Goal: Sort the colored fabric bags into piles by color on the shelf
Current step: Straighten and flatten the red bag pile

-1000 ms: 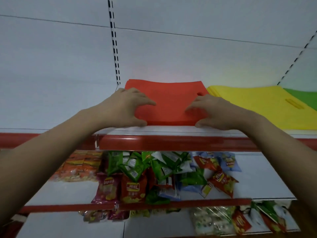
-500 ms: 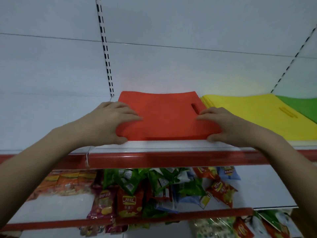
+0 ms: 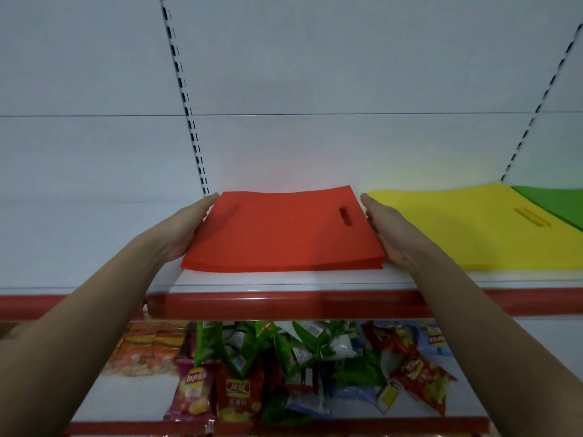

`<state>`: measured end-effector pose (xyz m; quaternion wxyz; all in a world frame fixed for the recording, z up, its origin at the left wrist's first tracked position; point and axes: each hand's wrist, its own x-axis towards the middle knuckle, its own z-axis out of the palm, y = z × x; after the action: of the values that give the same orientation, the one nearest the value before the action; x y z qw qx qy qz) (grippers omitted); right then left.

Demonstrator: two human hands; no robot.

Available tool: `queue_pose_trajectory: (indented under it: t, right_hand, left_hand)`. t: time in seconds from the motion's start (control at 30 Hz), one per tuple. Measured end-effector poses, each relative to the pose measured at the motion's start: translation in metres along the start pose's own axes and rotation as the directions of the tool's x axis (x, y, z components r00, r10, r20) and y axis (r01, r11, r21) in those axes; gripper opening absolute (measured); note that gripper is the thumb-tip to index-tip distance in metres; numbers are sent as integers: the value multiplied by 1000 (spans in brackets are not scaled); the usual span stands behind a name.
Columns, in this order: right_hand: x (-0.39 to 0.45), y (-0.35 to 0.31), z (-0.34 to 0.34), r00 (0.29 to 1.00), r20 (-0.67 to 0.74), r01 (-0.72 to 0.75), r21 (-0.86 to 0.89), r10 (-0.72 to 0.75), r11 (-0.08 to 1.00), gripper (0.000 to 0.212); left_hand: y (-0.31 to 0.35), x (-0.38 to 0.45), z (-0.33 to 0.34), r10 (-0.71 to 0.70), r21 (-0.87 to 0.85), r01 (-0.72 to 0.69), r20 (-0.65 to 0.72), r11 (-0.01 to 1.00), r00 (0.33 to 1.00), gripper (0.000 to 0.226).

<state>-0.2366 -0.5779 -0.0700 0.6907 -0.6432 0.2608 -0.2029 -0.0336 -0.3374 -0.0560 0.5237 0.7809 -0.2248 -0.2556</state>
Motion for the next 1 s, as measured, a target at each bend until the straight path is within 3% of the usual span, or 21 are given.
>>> queue_pose_trajectory:
  t: [0.17, 0.3, 0.43, 0.53, 0.8, 1.0]
  right_hand:
    - [6, 2, 7, 998, -69, 3, -105, -10, 994, 43]
    - [6, -3, -1, 1000, 1, -27, 14, 27, 1000, 36]
    - [10, -1, 6, 999, -19, -35, -22, 35, 999, 38]
    - [10, 0, 3, 999, 4, -45, 27, 45, 999, 34]
    - [15, 0, -2, 997, 11, -80, 102, 79, 992, 29]
    - [20, -2, -5, 998, 36, -60, 49, 58, 997, 30]
  left_hand:
    - [5, -3, -1, -61, 20, 61, 34, 998, 998, 38]
    - [3, -6, -15, -65, 0, 65, 72, 998, 995, 79]
    - [0, 2, -5, -64, -7, 65, 62, 998, 996, 46]
    - [4, 0, 0, -40, 3, 40, 47, 999, 998, 33]
    - [-1, 6, -2, -42, -97, 44, 23, 994, 999, 29]
    - [7, 5, -1, -43, -22, 43, -9, 999, 999, 28]
